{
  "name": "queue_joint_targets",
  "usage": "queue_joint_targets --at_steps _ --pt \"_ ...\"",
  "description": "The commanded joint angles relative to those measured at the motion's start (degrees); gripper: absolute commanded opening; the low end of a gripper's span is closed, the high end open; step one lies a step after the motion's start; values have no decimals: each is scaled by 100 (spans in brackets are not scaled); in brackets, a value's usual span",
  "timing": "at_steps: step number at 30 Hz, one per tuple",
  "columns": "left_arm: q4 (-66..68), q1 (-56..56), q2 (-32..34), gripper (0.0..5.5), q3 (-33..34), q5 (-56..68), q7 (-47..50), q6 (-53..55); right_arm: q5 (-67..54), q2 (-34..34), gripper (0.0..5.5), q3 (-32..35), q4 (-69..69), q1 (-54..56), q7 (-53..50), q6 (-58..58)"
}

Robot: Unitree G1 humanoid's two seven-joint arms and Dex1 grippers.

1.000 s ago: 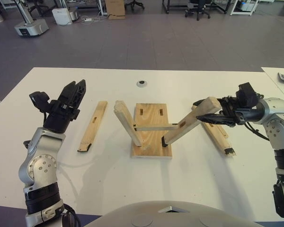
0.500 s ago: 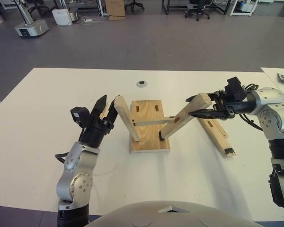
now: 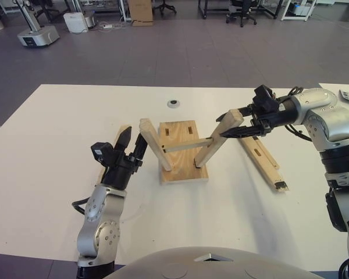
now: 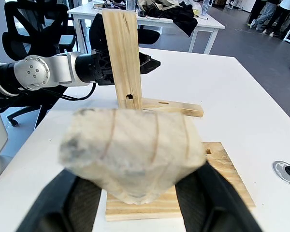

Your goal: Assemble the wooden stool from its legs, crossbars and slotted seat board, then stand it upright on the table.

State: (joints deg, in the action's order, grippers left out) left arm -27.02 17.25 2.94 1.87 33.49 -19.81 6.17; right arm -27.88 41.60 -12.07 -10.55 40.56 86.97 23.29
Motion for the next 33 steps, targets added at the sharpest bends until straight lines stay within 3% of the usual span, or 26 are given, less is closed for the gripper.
queue_joint_targets --at_steps 1,9,13,18,20,25,33 --pt "529 419 14 338 -38 -103 -331 -231 670 -133 207 -572 -108 -77 -125 57" --pt "1478 505 117 338 -14 -406 -858 -719 858 -216 207 -808 -129 -17 -309 91" --pt "1602 463 149 338 50 -403 -961 -788 1386 203 207 -882 470 -493 -847 -20" --pt "1738 412 171 338 99 -414 -1049 -867 431 346 207 -651 839 -514 -729 1360" --pt "1752 406 168 338 91 -430 -1064 -877 273 348 266 -519 926 -516 -777 1476" --pt "1797 338 185 338 71 -456 -1118 -844 -10 172 349 51 958 -392 -1070 1775" --pt "1739 344 291 338 109 -406 -1184 -743 -1025 121 355 748 1735 -752 -1454 2834"
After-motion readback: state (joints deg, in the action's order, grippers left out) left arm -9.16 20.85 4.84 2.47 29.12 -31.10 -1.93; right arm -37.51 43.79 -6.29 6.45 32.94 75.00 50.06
